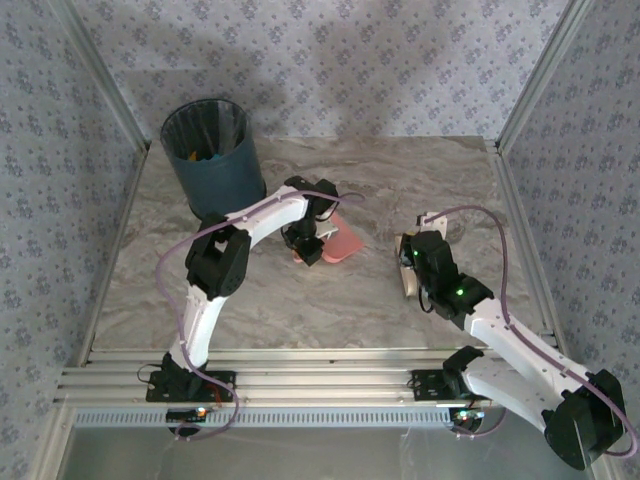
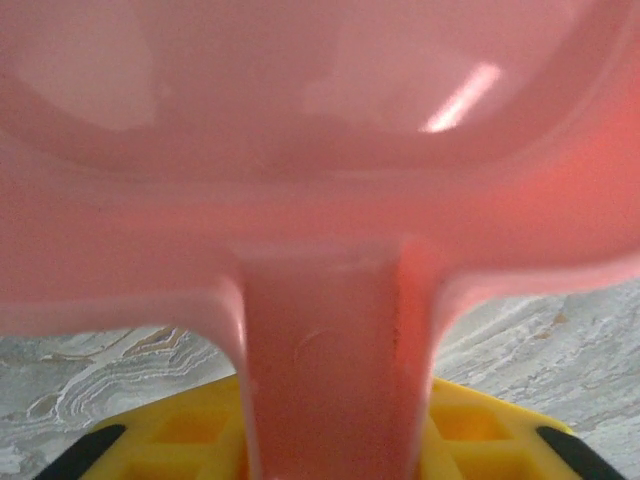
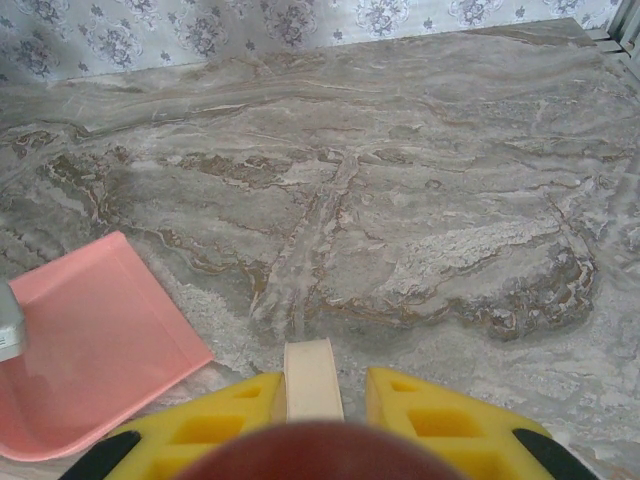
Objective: Sweep away the paper scraps from the table
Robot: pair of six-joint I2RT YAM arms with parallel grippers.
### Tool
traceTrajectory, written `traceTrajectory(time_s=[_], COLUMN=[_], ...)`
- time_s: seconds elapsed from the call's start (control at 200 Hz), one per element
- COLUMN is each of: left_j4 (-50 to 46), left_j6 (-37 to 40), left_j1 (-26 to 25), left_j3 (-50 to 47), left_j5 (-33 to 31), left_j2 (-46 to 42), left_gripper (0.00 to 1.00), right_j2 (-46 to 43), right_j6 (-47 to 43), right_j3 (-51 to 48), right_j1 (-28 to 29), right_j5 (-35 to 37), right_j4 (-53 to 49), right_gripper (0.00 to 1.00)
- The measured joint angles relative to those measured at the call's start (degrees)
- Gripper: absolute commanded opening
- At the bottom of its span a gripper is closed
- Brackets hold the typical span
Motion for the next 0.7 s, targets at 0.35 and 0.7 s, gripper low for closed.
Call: traceTrajectory(time_s=[0.35,0.7], left_j4=[-0.13,-0.66], left_j6=[-0.2,-0.11], left_j1=[0.0,0.0], left_j3=[-0.2,-1.62], left_j5=[-2.58,-2.95], left_j2=[0.02,-7.21], left_gripper=[0.44,0.44], right_j2=[-0.02,1.33], right_j6=[-0.04,-4.11], right_j3=[0.0,-0.52], right_j1=[-0.07,-0.37], right_j5=[0.0,-0.5], right_j4=[0.02,4.66], right_gripper=[0.0,0.0])
